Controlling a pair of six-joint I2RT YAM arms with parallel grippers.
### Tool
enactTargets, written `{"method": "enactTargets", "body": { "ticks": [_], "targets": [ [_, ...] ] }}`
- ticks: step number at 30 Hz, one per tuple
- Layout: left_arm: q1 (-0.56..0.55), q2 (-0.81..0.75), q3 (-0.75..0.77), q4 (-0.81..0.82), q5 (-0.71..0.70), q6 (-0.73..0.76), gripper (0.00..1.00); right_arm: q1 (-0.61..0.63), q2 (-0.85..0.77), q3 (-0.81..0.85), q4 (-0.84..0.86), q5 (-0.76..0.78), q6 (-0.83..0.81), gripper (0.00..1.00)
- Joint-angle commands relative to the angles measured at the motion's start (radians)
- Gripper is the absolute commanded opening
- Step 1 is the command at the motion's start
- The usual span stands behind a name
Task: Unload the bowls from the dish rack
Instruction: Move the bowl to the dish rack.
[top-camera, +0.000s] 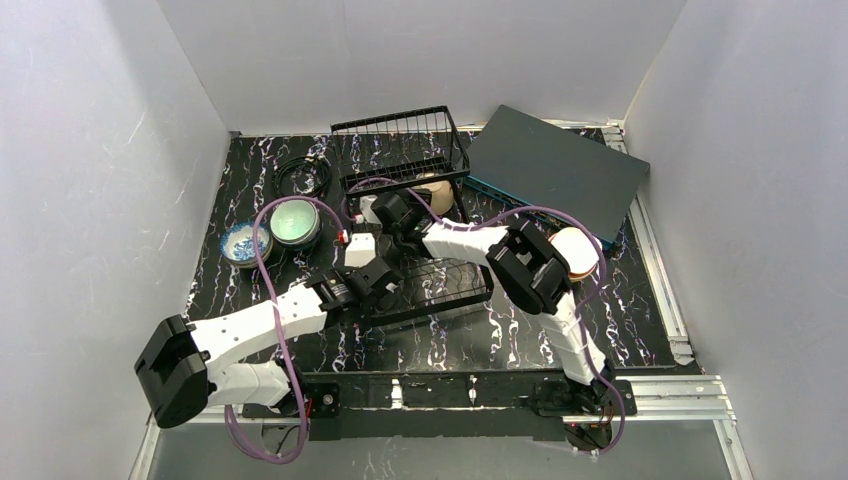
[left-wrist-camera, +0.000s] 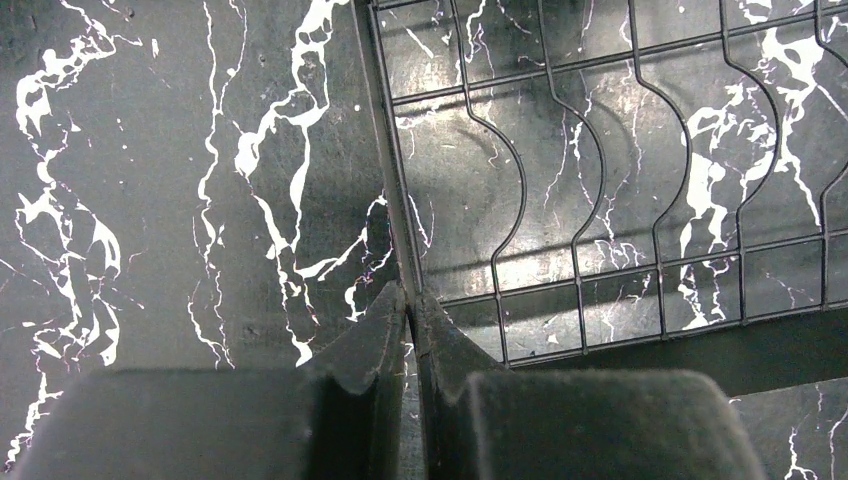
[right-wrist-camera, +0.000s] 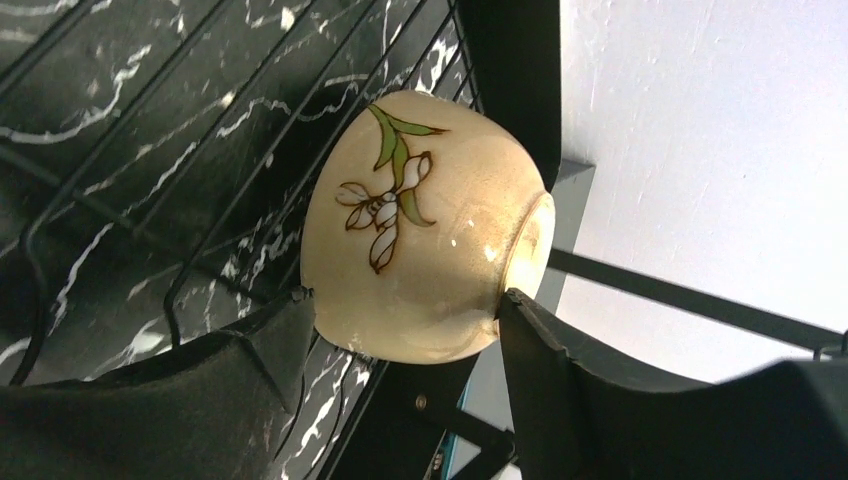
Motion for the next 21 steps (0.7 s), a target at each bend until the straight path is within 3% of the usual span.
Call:
{"method": "enactTargets", "body": {
  "ticks": [1,21],
  "targets": [
    [-0.018,0.009,0.012,-0.051,0.015,0.012,0.0,0.001,-0.051,-0.075,-0.152,-0.066,0.174,0.7],
    [-0.018,0.021,-0.008,0.014,-0.026,0.013,0.0,0.108,-0.211,-0.295,-0.206,-0.042,0.389,0.71]
  ]
}}
